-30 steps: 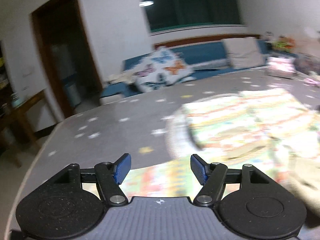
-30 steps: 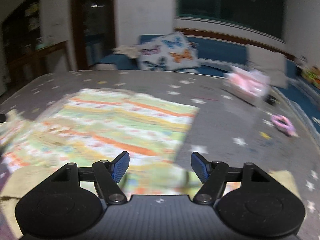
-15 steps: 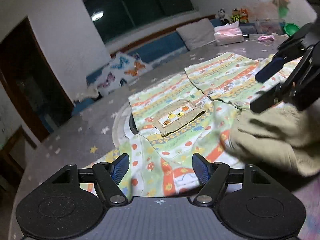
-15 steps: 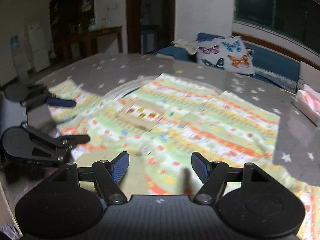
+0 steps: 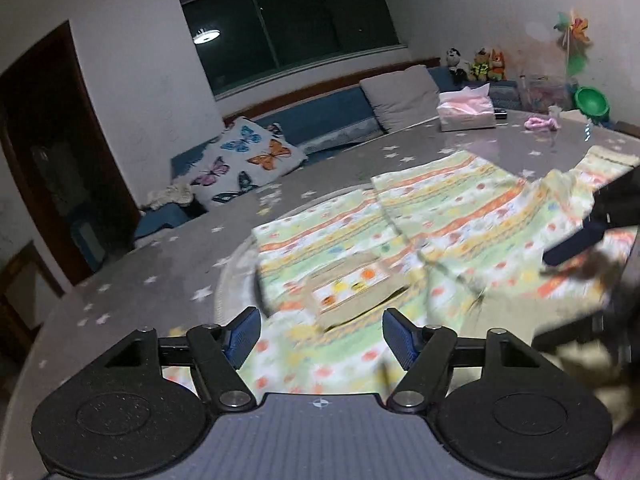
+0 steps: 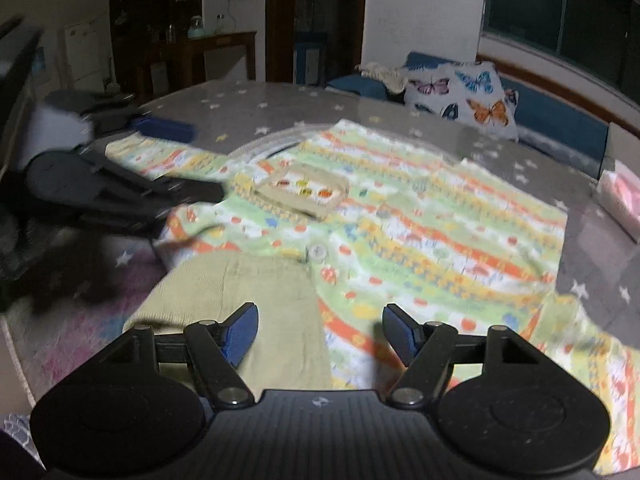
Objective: Fold clothes
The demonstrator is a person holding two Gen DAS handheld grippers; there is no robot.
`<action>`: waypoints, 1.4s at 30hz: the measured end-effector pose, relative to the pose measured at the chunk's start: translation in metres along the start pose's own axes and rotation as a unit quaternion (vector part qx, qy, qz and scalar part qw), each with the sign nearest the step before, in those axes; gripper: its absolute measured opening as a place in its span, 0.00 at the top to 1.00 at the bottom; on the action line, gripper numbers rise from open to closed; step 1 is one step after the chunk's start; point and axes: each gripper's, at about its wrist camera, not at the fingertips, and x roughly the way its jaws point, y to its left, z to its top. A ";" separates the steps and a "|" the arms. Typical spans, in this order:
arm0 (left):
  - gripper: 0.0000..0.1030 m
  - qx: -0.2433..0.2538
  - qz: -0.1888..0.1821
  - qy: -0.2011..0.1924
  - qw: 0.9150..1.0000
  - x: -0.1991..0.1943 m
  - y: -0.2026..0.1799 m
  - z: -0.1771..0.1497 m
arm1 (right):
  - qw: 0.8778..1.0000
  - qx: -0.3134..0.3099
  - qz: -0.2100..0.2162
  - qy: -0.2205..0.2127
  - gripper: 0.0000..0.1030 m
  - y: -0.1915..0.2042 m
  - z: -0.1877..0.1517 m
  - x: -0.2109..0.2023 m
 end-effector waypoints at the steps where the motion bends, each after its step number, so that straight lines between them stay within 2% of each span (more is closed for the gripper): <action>1: 0.33 0.002 -0.007 0.001 1.000 0.004 -0.005 0.002 | 1.000 0.000 0.000 -0.001 0.32 0.000 -0.001 -0.002; 3: 0.38 0.009 -0.022 0.005 1.000 0.013 -0.014 0.005 | 1.000 0.007 -0.002 -0.006 0.32 -0.002 -0.003 -0.008; 8: 0.41 0.035 -0.048 0.029 0.998 0.031 -0.033 0.001 | 0.999 0.034 -0.005 -0.001 0.32 -0.012 -0.012 -0.013; 13: 0.40 0.055 -0.044 0.017 0.997 0.023 -0.035 0.000 | 0.999 0.050 -0.006 -0.001 0.32 -0.020 -0.020 -0.021; 21: 0.39 0.031 -0.055 -0.012 0.998 0.012 -0.035 0.021 | 0.996 0.092 -0.003 -0.010 0.32 -0.042 -0.027 -0.034; 27: 0.39 0.045 -0.085 -0.012 0.995 0.016 -0.056 0.026 | 0.992 0.121 -0.037 -0.014 0.31 -0.074 -0.024 -0.025; 36: 0.39 0.080 -0.123 -0.003 0.989 0.016 -0.084 0.014 | 0.982 0.165 -0.092 -0.017 0.31 -0.125 -0.020 -0.007; 42: 0.39 0.082 -0.135 -0.002 0.987 0.019 -0.085 0.013 | 0.976 0.190 -0.106 -0.026 0.33 -0.140 -0.025 -0.028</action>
